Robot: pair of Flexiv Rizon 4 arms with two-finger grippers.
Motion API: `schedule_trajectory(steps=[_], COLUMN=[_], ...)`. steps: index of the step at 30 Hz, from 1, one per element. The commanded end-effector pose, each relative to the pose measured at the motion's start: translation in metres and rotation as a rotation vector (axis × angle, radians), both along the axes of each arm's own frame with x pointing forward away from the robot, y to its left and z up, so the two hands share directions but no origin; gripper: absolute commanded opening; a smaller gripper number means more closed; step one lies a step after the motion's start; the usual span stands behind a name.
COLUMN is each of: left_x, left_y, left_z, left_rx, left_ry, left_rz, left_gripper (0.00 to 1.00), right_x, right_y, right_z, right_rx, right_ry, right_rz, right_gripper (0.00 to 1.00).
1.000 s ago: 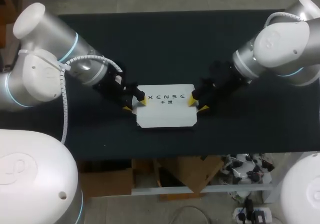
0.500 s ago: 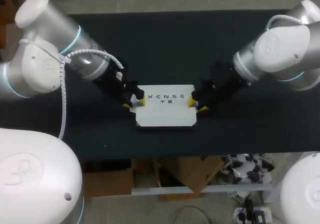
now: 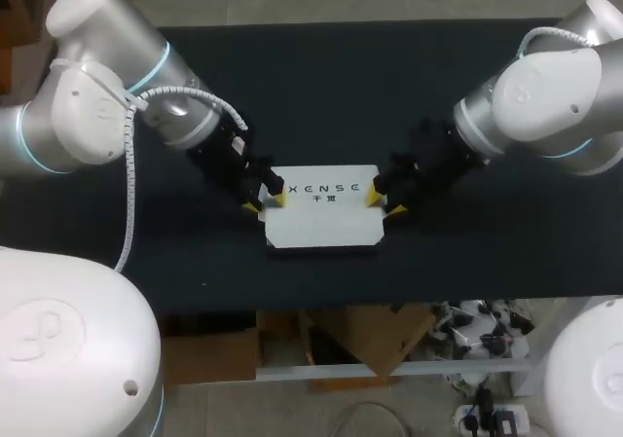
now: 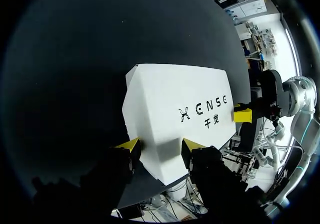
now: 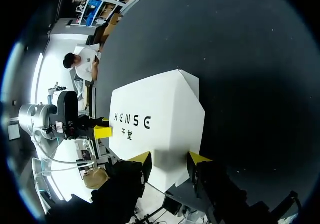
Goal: Assemble the packaging by folding the flat box into shape, placing the metal phone stand inside, and closing the box properly
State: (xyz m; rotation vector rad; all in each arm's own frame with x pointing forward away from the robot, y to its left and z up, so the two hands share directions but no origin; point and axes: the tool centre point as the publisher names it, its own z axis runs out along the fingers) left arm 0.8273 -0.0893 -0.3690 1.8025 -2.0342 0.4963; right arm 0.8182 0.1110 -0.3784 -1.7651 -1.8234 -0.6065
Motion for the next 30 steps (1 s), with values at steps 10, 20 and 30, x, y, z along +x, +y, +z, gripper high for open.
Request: schedule_trajectory(steps=[10, 20, 30], left_x=[-0.006, -0.009, -0.010], left_y=[-0.006, -0.006, -0.006], left_z=[-0.002, -0.004, -0.008], left_rx=[0.004, 0.007, -0.025], left_ry=[0.018, 0.027, 0.055], left_rz=[-0.003, 0.005, 0.014], left_gripper=[0.52, 0.52, 0.52], right_x=[-0.001, 0.002, 0.004], right_y=[-0.002, -0.002, -0.001], right_z=[-0.004, -0.010, -0.014], right_rx=[-0.036, -0.037, -0.023], right_ry=[0.005, 0.012, 0.010], right_rz=[-0.005, 0.002, 0.003], right_gripper=[0.49, 0.49, 0.48])
